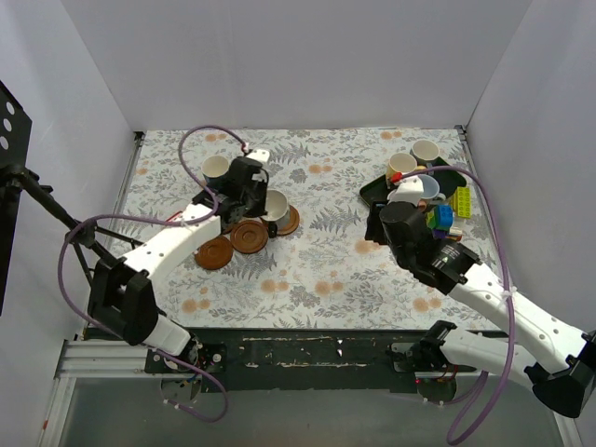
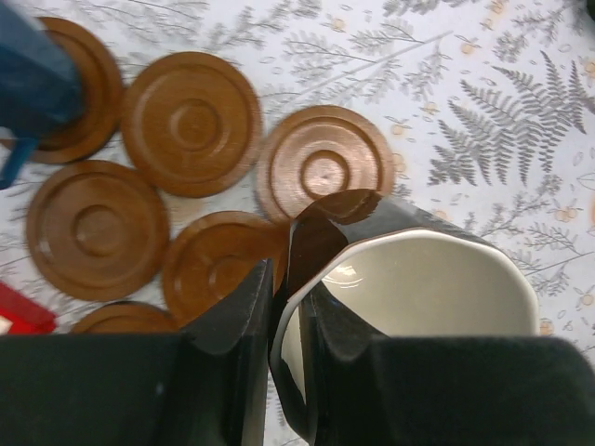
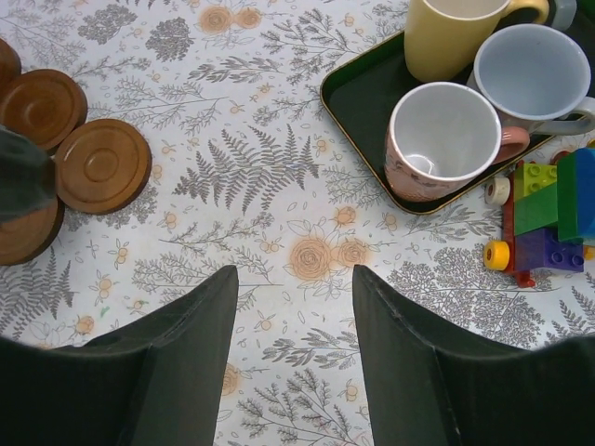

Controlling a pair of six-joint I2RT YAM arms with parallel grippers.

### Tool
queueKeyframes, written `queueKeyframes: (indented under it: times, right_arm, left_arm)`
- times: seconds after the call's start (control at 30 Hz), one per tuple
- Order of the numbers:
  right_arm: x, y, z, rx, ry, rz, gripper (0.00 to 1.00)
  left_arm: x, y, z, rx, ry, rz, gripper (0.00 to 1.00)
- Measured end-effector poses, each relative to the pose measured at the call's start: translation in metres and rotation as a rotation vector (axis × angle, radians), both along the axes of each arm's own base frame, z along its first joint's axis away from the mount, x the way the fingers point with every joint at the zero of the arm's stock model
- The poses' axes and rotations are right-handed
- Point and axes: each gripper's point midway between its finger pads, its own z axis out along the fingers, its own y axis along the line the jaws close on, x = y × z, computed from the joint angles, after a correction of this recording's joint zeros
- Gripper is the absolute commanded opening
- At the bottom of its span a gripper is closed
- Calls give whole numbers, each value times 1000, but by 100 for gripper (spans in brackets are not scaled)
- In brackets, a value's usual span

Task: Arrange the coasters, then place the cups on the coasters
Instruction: Place the cup on the coaster.

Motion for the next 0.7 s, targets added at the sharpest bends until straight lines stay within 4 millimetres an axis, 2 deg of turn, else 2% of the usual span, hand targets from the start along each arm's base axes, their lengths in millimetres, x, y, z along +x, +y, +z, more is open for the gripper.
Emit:
queueKeyframes:
  times: [0.1,0.2,0.37,0.47,0.7]
  right_arm:
    - [4,-6,-1,1,11,-2,60]
    - [7,-8,-5,10,20,5,60]
    - [5,-8,-19,2,53,27,60]
    - [3,-8,-19,11,53,38,60]
    - [-7,-16,-9,50,9,38,60]
  left_arm:
    - [5,35,15,-1,-23,14,0]
    - [11,59,22,-14,-30,9,0]
    - [18,95,9,2,-9,21,0]
    - [17,117,-4,32,10,37,0]
    - [24,138,-10,82,10,29,0]
